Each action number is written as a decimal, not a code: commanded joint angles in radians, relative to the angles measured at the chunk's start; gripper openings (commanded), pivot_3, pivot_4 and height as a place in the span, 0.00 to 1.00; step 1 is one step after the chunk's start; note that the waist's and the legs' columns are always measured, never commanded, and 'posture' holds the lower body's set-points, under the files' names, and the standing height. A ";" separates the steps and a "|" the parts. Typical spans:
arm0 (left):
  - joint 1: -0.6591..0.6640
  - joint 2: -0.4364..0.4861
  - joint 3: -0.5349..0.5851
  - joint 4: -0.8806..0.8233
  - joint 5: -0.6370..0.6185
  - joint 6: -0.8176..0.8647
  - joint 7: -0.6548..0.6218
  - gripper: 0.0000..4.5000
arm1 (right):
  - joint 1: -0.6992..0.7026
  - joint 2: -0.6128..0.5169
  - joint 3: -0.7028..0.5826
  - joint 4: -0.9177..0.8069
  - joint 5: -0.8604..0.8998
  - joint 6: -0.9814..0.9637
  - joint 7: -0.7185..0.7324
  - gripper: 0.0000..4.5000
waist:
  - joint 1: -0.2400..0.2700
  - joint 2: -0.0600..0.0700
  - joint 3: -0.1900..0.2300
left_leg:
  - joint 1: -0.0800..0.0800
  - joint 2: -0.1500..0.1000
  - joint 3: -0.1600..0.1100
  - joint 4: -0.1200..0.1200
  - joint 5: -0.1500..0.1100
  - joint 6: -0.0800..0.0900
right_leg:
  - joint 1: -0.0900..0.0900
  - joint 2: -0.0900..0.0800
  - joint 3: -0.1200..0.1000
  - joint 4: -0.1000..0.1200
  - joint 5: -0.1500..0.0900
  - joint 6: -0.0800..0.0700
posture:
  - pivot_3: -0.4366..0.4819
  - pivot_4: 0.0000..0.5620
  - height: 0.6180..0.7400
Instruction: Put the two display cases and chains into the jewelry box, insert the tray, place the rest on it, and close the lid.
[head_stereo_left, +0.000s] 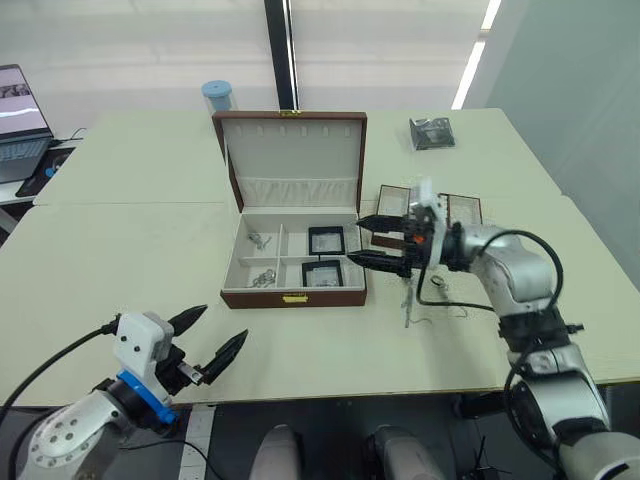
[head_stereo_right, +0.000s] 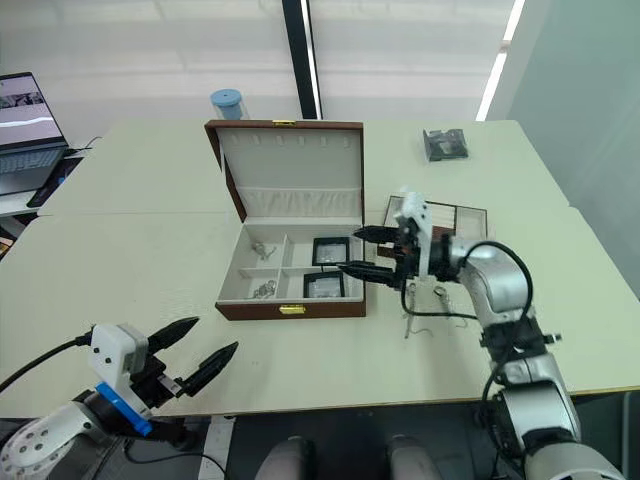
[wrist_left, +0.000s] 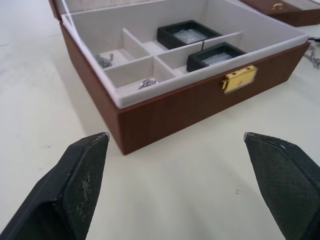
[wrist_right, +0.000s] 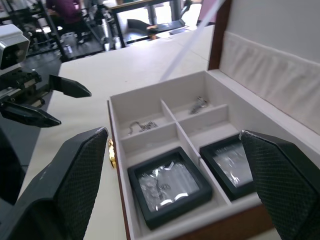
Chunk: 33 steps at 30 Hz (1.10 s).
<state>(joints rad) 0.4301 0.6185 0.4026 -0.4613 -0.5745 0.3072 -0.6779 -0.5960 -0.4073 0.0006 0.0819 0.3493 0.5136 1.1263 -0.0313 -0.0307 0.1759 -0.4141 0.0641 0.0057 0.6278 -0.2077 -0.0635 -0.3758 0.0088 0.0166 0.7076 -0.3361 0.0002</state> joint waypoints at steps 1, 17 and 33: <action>-0.043 0.060 0.079 0.096 -0.021 0.012 -0.060 1.00 | 0.072 -0.078 -0.081 -0.042 0.018 -0.059 -0.020 1.00 | 0.000 0.000 0.000 | 0.000 0.000 0.000 0.000 0.000 0.000 | 0.000 0.000 0.000 0.000 0.000 0.000 | 0.48 0.27 1.00; -0.321 0.229 0.135 0.504 0.046 -0.014 -0.188 1.00 | 0.413 -0.319 -0.265 0.030 -0.017 -0.224 -0.126 1.00 | -0.001 0.000 0.000 | 0.001 0.001 0.005 0.000 0.000 0.000 | 0.000 0.002 0.001 -0.001 0.000 0.000 | 0.48 0.27 1.00; -0.344 0.236 0.152 0.535 0.083 -0.020 -0.199 1.00 | 0.456 -0.406 -0.317 0.168 -0.028 -0.333 -0.128 1.00 | 0.000 0.000 0.000 | 0.001 0.001 0.007 0.000 0.000 0.000 | 0.000 0.002 0.001 -0.001 0.000 0.000 | 0.48 0.27 1.00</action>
<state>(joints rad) 0.0847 0.8377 0.5089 0.0905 -0.4901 0.2957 -0.8814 -0.1316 -0.7889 -0.2936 0.2516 0.3173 0.2004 1.0012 -0.0318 -0.0309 0.1762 -0.4135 0.0648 0.0126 0.6275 -0.2076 -0.0636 -0.3752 0.0103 0.0174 0.7066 -0.3361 0.0004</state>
